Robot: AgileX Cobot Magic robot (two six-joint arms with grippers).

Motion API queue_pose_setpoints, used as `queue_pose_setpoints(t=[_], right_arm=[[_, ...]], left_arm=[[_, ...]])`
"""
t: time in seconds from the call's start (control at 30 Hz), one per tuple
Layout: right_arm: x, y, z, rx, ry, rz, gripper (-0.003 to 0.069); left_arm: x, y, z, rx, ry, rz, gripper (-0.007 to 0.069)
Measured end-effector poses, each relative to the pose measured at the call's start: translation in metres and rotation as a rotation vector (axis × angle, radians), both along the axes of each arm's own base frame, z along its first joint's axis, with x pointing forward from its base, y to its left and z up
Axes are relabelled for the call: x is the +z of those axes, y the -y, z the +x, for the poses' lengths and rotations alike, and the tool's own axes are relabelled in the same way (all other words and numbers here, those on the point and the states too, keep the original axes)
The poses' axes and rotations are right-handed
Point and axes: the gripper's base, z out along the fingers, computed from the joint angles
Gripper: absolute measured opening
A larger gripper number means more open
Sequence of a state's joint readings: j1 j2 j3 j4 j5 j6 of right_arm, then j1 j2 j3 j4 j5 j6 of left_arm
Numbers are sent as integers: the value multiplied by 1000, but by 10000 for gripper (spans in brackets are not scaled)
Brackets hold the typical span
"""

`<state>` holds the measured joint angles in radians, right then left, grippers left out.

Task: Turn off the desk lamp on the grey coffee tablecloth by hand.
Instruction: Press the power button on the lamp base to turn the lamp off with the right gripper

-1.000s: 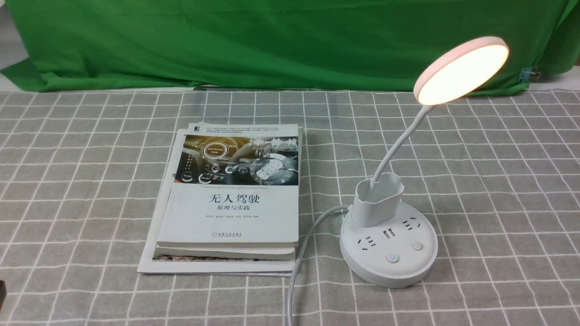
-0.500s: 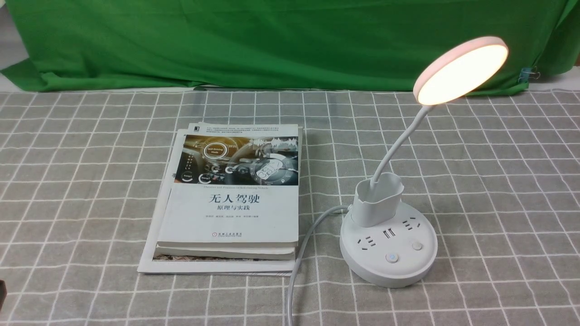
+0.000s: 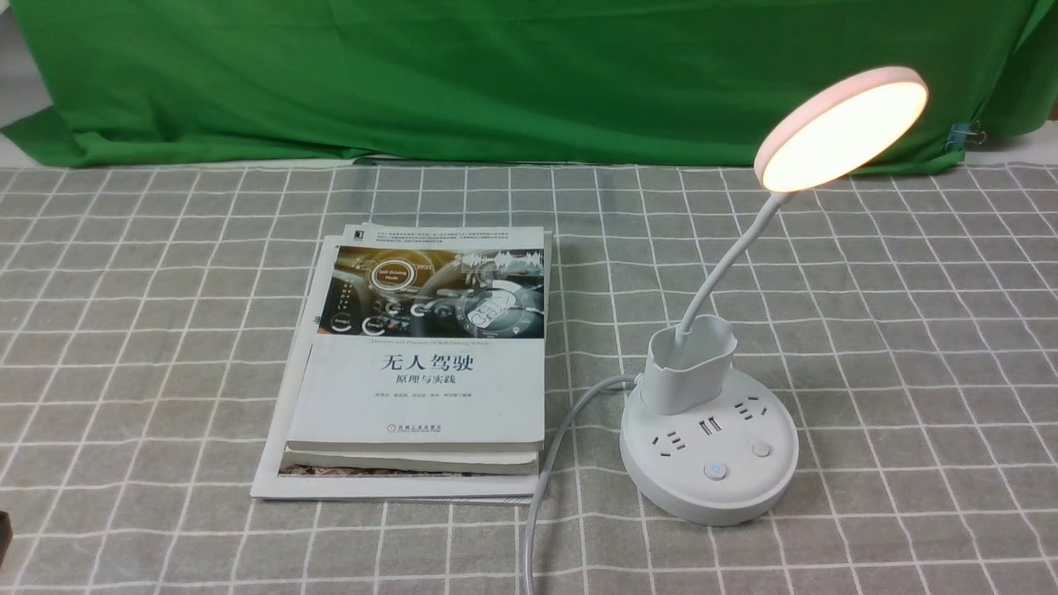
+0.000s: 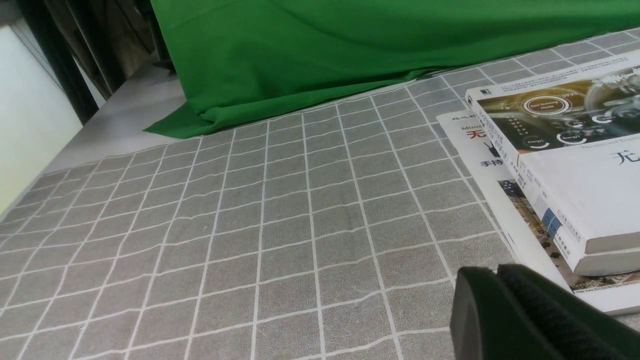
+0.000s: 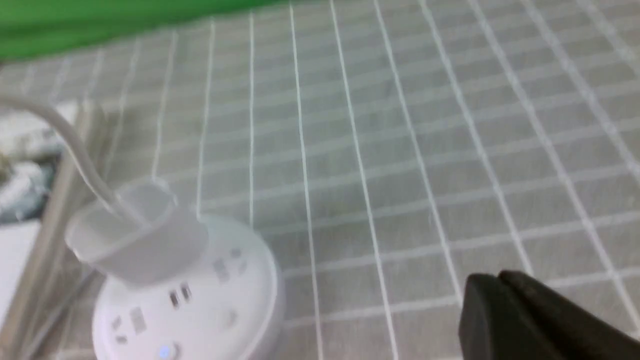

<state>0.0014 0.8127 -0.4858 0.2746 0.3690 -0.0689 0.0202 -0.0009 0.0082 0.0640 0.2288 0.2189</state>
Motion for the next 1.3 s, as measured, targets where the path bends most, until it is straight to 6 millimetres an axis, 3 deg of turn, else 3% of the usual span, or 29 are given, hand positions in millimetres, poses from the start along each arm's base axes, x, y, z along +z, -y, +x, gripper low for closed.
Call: queue_pose_setpoints(t=[0.33,0.43,0.63,0.87,1.07,1.3], right_arm=[[-15,-10,28,162,-245,-53,56],[-19,-21,40,231,-291,-67,34],[-41,-64,62,429,-417,-108,34],[-52,-101,96,508,-435,-152,34],[-63,-123,110,545,-451,-252,35],[-72,-130,120,550,-440,-281,35]], left_arm=[[0,0,0,0,0,0,19],[0,0,0,0,0,1,19],[0,0,0,0,0,0,19],[0,0,0,0,0,0,19],[0,0,0,0,0,0,19],[0,0,0,0,0,0,19]])
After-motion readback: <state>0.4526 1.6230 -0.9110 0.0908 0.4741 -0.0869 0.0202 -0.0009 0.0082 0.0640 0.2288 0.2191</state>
